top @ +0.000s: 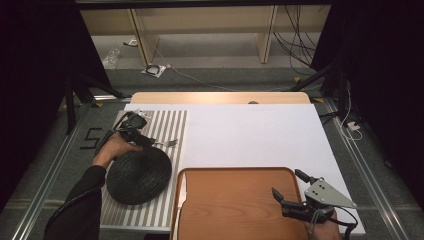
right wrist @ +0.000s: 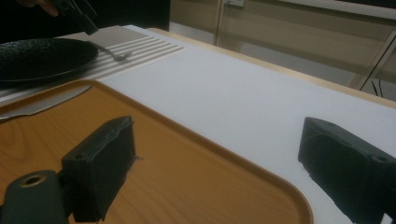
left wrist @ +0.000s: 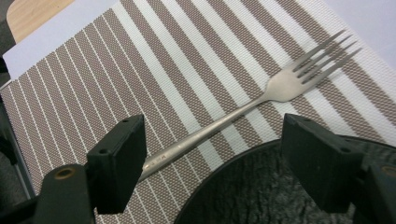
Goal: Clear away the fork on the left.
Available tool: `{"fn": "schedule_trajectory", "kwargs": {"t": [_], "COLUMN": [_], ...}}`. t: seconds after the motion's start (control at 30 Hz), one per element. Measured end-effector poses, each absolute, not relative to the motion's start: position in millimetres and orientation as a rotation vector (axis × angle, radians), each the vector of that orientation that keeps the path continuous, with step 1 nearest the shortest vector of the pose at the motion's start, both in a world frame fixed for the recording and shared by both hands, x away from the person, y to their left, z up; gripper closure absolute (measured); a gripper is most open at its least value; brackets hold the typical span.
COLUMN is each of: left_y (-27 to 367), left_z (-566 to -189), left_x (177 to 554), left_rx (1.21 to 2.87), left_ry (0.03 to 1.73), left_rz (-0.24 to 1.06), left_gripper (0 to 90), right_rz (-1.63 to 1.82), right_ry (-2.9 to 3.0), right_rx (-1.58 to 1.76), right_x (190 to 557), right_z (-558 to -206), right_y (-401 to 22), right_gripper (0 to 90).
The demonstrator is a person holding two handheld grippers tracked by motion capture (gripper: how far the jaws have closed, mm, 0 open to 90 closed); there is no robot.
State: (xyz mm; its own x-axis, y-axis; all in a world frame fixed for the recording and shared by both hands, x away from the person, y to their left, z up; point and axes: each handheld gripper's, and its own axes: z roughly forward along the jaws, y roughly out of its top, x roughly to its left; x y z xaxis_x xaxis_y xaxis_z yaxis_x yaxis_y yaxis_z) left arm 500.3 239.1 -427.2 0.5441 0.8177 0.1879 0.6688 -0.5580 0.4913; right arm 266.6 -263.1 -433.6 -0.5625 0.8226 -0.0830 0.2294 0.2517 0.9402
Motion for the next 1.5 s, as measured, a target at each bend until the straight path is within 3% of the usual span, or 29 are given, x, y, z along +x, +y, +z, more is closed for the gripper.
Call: {"fn": "schedule_trajectory", "kwargs": {"t": [1.07, 1.5], "left_y": [228.9, 223.5], "left_z": [-441.6, -448.1], "left_x": [538.7, 544.3], "left_rx": [2.667, 2.730], "left_ry": [1.135, 1.077], "left_rz": [0.406, 0.349], "left_gripper": [30.0, 39.9], "right_rz": [1.310, 1.315], "right_ry": [1.951, 1.947], "right_rx": [0.961, 0.971], "right_x": [267.3, 267.4], "right_z": [-435.2, -435.5], "right_y": [-265.3, -265.9], "right_gripper": [12.1, 12.1]}}
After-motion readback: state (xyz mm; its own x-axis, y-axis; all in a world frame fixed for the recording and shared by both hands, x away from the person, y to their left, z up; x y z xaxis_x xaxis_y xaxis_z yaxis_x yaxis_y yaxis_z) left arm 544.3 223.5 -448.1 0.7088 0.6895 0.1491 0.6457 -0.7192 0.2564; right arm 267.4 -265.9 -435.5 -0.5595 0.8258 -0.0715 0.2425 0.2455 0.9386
